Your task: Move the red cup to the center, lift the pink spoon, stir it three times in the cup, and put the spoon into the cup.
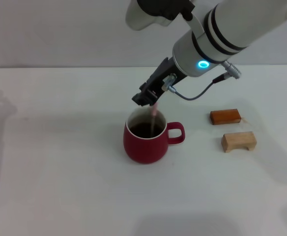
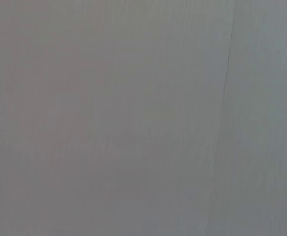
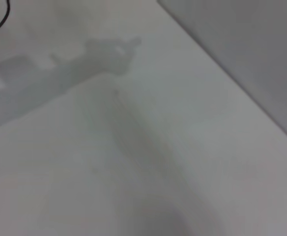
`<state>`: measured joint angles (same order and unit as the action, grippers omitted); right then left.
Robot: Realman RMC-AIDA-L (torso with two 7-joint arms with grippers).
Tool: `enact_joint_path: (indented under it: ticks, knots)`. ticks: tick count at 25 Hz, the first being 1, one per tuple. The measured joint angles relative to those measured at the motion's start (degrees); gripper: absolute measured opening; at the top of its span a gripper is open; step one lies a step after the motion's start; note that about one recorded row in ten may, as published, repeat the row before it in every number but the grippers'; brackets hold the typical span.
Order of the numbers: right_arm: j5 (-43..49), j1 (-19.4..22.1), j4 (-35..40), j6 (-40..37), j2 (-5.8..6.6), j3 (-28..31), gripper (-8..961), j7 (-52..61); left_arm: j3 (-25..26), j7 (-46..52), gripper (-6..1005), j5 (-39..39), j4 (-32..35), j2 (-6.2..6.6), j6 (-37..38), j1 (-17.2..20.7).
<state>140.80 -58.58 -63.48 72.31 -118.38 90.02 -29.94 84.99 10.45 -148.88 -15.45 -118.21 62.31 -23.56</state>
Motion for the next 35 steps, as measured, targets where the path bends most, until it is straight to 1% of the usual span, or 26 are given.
enact_joint_path:
  ticks: [4, 6, 7, 8, 9, 11, 12, 13, 16, 17, 18, 21, 22, 23, 24, 25, 26, 27, 28, 29, 30, 31, 32, 33, 34, 35]
  knots:
    - [2.4, 1.43, -2.37, -1.98, -0.01, -0.21, 282, -0.06, 0.0, 0.0, -2, 0.0, 0.23, 0.0, -0.05, -0.04]
    - [4.25, 3.33, -4.65, -4.02, -0.12, -0.65, 282, -0.04, 0.0, 0.0, -2, 0.0, 0.3, 0.0, -0.08, -0.07]
    - [5.78, 5.53, -6.8, -6.53, -0.2, -1.13, 282, -0.05, 0.0, 0.0, -2, -0.01, 0.31, 0.0, -0.09, -0.09]
    - [5.78, 5.53, -6.8, -6.53, -0.2, -1.13, 282, -0.05, 0.0, 0.0, -2, -0.01, 0.31, 0.0, -0.09, -0.09]
    - [7.52, 8.24, -9.24, -9.42, -0.26, -1.76, 282, 0.04, 0.0, 0.0, -2, 0.0, 0.32, 0.01, -0.1, -0.09]
    - [8.36, 9.59, -10.45, -10.91, -0.3, -2.07, 282, 0.09, 0.0, 0.0, -2, 0.0, 0.34, 0.05, -0.1, -0.09]
    - [9.82, 13.33, -13.66, -14.65, -0.38, -3.01, 282, 0.09, 0.0, 0.0, -2, 0.0, 0.37, 0.05, -0.1, -0.1]
    - [9.82, 13.33, -13.66, -14.65, -0.38, -3.01, 282, 0.09, 0.0, 0.0, -2, 0.0, 0.39, 0.05, -0.1, -0.14]
    - [11.83, 19.41, -18.34, -21.8, -0.48, -5.69, 282, 0.05, 0.0, -0.01, -2, 0.01, 0.43, 0.07, -0.1, -0.26]
    - [15.29, 24.8, -21.32, -29.19, -0.63, -8.97, 282, 0.53, 0.0, -0.11, -2, 0.0, 0.43, 0.09, -0.1, -0.34]
    - [15.29, 24.8, -21.32, -29.19, -0.63, -8.97, 282, 0.53, 0.0, -0.11, -2, 0.0, 0.43, 0.09, -0.1, -0.34]
    - [21.87, 33.4, -23.89, -42.79, -0.82, -14.17, 282, 2.55, 0.0, -0.28, -2, -0.07, 0.43, 0.13, -0.1, -0.51]
    - [25.23, 38.72, -23.82, -53.14, -0.84, -16.48, 282, 4.27, 0.0, -0.36, -2, -0.09, 0.39, 0.17, -0.1, -0.58]
    - [25.23, 38.72, -23.82, -53.14, -0.84, -16.48, 282, 4.27, 0.0, -0.36, -2, -0.09, 0.39, 0.17, -0.1, -0.58]
    - [26.16, 42.93, -22.41, -63.37, -0.9, -17.27, 282, 4.95, -0.01, -0.4, -2, -0.2, 0.33, 0.17, -0.1, -0.6]
    - [26.16, 42.93, -22.41, -63.37, -0.9, -17.27, 282, 4.95, -0.01, -0.4, -2, -0.2, 0.33, 0.17, -0.1, -0.6]
    - [26.08, 45.07, -21.03, -69.14, -0.96, -17.29, 282, 5.1, -0.01, -0.4, -2, -0.2, 0.33, 0.17, -0.1, -0.6]
    - [25.32, 48.52, -17.21, -82.42, -1.08, -17.51, 282, 5.82, 0.0, -0.49, -2, -0.43, 0.33, 0.18, -0.09, -0.88]
    - [25.32, 48.52, -17.21, -82.42, -1.08, -17.51, 282, 5.82, 0.0, -0.49, -2, -0.42, 0.38, 0.18, -0.09, -0.95]
    - [23.2, 50.61, -12.36, -94.78, -1.08, -18.21, 282, 6.35, -0.01, -0.5, -2, -0.44, 0.51, 0.16, -0.12, -1.08]
    - [23.2, 50.61, -12.36, -94.78, -1.08, -18.21, 282, 6.35, -0.01, -0.5, -2, -0.44, 0.51, 0.16, -0.12, -1.08]
    - [21.56, 51.35, -9.42, -100.47, -1.08, -18.78, 282, 6.38, -0.08, -0.51, -2, -0.46, 0.57, 0.12, -0.18, -1.16]
    - [17.68, 52.02, -4.11, -110.89, -1.01, -20.07, 282, 6.39, -0.18, -0.51, -2, -0.45, 0.61, 0.12, -0.21, -1.19]
    - [17.68, 52.02, -4.11, -110.89, -1.01, -20.07, 282, 6.39, -0.23, -0.52, -2, -0.46, 0.6, 0.12, -0.22, -1.22]
    - [13.38, 52.1, 1.72, -120.5, -0.88, -21.45, 282, 6.64, -0.27, -0.52, -2, -0.46, 0.61, 0.11, -0.23, -1.25]
    - [13.38, 52.1, 1.72, -120.5, -0.88, -21.45, 282, 6.64, -0.32, -0.52, -2, -0.45, 0.61, 0.11, -0.24, -1.28]
